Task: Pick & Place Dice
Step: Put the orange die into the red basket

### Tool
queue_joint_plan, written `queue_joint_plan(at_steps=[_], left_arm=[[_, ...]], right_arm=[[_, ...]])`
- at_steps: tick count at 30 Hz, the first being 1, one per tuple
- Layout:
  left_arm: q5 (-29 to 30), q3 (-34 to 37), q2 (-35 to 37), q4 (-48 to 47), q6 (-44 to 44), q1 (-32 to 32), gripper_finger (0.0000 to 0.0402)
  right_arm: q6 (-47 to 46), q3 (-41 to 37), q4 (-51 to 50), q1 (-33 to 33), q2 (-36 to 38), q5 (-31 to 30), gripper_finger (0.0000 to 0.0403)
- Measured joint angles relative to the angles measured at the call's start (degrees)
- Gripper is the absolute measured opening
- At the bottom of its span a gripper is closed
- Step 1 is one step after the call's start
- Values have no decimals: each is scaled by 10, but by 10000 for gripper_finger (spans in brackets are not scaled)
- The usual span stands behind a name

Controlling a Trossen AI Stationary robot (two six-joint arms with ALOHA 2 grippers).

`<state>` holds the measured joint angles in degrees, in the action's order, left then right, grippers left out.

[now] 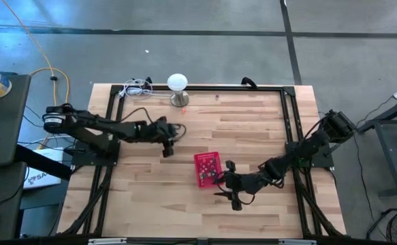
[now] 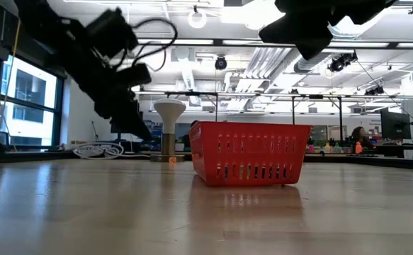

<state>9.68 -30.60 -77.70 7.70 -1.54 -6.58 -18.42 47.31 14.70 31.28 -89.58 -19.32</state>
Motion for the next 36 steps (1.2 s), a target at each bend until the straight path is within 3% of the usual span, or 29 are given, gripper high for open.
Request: queue_joint_plan(at_steps=[5, 9, 14, 21, 29, 36], left_arm=[[-8, 19, -6, 25, -49, -74, 138], [-13, 20, -38, 49, -25, -111, 138], [-14, 20, -107, 135, -6, -128, 138], [-5, 18, -156, 172, 52, -129, 141], [14, 18, -158, 182, 83, -117, 213], [25, 20, -159, 190, -4, -134, 248]], right_arm=[[-13, 0, -3, 3, 0, -1, 179], [-13, 0, 1, 3, 0, -1, 179], [-13, 0, 3, 2, 0, -2, 179], [-13, 0, -1, 2, 0, -1, 179], [-13, 0, -8, 2, 0, -1, 179], [-13, 0, -8, 2, 0, -1, 179]])
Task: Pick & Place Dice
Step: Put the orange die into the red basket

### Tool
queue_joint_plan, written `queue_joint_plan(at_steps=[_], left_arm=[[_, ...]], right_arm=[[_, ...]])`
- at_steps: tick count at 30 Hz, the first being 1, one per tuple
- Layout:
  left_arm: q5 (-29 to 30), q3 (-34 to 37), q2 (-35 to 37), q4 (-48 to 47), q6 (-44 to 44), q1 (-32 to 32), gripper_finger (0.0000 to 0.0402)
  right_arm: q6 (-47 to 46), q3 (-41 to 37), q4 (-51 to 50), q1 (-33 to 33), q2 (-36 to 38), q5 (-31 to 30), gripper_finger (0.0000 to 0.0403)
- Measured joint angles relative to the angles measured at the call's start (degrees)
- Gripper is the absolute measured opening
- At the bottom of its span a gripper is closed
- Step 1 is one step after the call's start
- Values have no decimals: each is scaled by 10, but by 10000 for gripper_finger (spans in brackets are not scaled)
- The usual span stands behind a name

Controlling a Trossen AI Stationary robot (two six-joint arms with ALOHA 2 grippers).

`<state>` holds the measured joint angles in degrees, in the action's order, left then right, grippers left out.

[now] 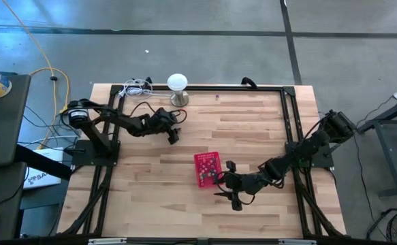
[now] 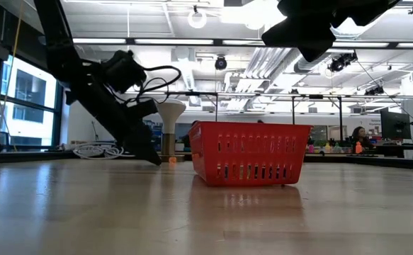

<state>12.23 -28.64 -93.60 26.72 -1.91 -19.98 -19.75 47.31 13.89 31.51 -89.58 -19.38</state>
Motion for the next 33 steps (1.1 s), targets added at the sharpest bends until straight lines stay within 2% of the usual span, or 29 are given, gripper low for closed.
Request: queue_joint_plan(at_steps=[3, 6, 8, 14, 19, 23, 26, 30, 33], left_arm=[[-24, 0, -1, 4, -1, -13, 249], [-114, 0, -1, 17, -2, -35, 249], [-138, 0, -1, 34, -7, -50, 249], [-124, 0, -1, 48, -57, -87, 249], [-123, 0, -1, 43, -37, -81, 249], [-61, -1, -1, 49, -32, -69, 249], [-29, -8, -1, 50, -72, -64, 249], [-19, -33, 0, 22, -121, -54, 249], [-19, -71, 0, -43, -127, -52, 249]], right_arm=[[0, 0, 0, 0, 0, 0, 179], [0, 0, 0, 0, 0, -1, 179], [0, 0, 0, -1, 0, -1, 179], [-2, 0, 0, -1, 0, -2, 179], [-1, 0, 0, -1, 0, -2, 179], [0, 0, 0, -2, 0, -2, 179], [0, 0, 0, -2, 0, -2, 179], [0, 0, 0, -8, 0, -2, 179], [0, 0, 0, -15, 0, -2, 179]])
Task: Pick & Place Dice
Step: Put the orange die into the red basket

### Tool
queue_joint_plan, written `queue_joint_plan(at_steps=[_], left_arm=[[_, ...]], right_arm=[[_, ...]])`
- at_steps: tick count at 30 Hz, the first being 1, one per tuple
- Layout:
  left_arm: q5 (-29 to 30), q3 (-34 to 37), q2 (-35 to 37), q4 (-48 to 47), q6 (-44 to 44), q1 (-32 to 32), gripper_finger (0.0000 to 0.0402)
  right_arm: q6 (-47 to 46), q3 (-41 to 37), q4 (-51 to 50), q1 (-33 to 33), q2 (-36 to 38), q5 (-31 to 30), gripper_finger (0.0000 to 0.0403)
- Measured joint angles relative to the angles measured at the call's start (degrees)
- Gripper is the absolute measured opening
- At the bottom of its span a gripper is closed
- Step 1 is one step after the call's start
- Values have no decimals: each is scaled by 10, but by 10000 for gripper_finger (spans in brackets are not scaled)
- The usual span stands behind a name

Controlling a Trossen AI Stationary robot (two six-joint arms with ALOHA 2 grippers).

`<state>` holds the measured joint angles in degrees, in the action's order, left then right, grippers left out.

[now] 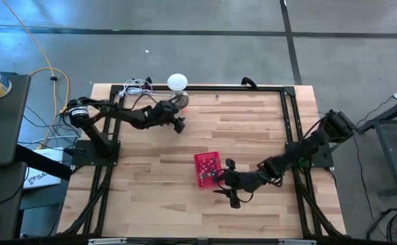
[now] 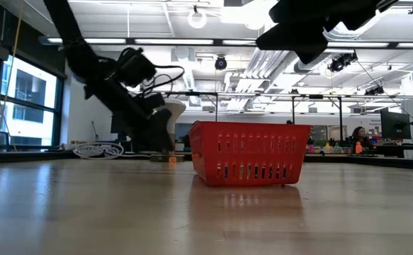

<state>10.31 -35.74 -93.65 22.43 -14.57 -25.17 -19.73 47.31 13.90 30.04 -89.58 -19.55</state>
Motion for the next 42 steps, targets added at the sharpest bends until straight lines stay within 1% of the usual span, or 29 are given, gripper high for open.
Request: queue_joint_plan(at_steps=[2, 4, 9, 13, 18, 23, 31, 35, 42], left_arm=[[4, -32, 0, -52, -11, -1, 248], [9, -57, 0, -84, -31, -2, 248], [5, -71, 0, -95, -88, -11, 248], [4, -71, -15, -109, -127, -26, 248], [-14, -74, -51, -82, -129, -28, 248], [-18, -75, -76, -47, -120, -29, 248], [-18, -74, -75, -13, -120, -36, 248], [-18, -74, -84, -4, -97, -37, 248], [-24, -74, -111, 29, -92, -37, 248]], right_arm=[[0, 0, 0, -3, 0, 0, 179], [0, 0, 0, -3, 0, 1, 179], [-2, 0, 0, -4, 0, 3, 179], [-9, 0, -1, -3, 0, 9, 179], [-15, 0, -4, -3, 0, 16, 179], [-15, 0, -4, -3, 0, 15, 179], [-12, 0, -4, -3, 0, 15, 179], [-14, 0, -4, -3, 0, 15, 179], [-13, 0, -4, -3, 0, 15, 179]])
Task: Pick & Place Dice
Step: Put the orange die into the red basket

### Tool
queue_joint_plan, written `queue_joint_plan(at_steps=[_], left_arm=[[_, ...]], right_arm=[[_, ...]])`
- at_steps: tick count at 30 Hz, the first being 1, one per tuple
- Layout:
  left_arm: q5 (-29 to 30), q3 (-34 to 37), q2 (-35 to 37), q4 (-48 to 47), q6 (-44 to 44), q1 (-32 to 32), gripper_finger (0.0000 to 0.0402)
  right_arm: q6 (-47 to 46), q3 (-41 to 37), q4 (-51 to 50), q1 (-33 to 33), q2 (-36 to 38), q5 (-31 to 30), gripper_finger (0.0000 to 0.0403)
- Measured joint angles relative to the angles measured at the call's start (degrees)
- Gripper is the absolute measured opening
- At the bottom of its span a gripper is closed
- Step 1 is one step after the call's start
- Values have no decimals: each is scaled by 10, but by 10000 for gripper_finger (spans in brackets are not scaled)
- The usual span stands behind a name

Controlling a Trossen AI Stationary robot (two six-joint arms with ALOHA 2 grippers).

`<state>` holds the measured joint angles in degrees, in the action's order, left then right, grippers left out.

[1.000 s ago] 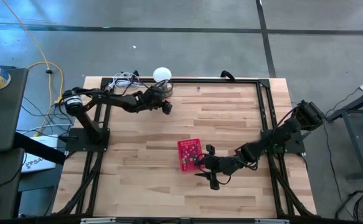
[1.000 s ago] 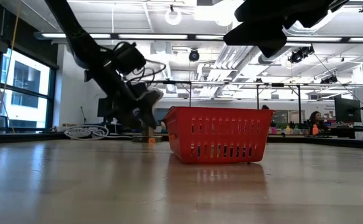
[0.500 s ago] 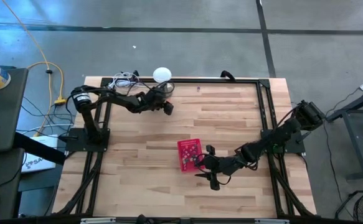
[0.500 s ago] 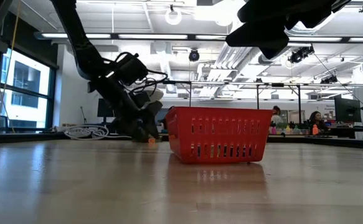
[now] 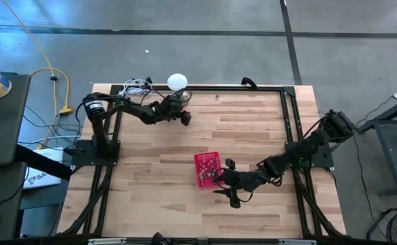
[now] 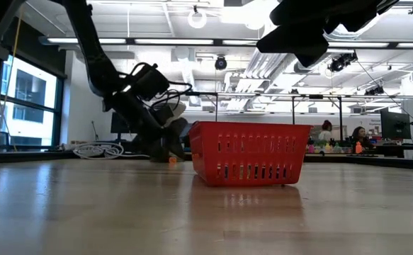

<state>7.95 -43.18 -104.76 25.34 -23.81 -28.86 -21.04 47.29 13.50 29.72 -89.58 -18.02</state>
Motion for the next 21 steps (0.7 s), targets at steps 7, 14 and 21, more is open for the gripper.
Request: queue_joint_plan(at_steps=[7, 14, 21], left_arm=[[-1, 0, -8, 11, 0, 0, 243], [0, 0, -8, -3, 0, 1, 195], [22, 0, -9, -9, 0, 10, 127]], right_arm=[[1, 0, 0, -2, 0, 0, 179], [2, 0, 0, -2, 0, 0, 179], [2, 0, 0, -2, 0, 0, 179]])
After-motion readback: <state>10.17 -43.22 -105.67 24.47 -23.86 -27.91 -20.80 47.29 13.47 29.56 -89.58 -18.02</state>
